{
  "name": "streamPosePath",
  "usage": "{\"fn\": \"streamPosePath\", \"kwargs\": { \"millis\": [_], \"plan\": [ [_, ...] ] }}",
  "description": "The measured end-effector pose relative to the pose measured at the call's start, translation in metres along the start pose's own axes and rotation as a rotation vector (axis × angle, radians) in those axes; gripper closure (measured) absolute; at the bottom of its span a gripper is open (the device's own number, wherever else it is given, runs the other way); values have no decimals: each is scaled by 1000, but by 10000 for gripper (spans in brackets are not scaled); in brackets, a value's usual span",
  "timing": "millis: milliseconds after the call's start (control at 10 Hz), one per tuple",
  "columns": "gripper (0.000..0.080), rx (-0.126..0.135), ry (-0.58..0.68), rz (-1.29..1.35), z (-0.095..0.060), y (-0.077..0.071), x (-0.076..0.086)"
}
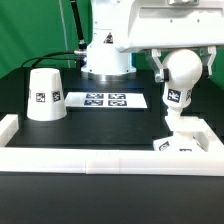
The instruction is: Assemble lamp
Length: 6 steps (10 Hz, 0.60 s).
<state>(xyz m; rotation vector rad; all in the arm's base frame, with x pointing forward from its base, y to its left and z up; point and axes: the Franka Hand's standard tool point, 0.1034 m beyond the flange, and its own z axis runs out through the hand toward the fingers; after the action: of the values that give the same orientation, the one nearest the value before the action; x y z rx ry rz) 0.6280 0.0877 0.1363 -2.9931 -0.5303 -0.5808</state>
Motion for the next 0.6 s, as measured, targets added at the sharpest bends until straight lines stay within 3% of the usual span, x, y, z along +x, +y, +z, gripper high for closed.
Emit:
{"fn": "streamPosePath", "kwargs": {
  "millis": [600],
  "plan": [
    [220, 6, 7, 5, -17, -3, 14]
  ]
}}
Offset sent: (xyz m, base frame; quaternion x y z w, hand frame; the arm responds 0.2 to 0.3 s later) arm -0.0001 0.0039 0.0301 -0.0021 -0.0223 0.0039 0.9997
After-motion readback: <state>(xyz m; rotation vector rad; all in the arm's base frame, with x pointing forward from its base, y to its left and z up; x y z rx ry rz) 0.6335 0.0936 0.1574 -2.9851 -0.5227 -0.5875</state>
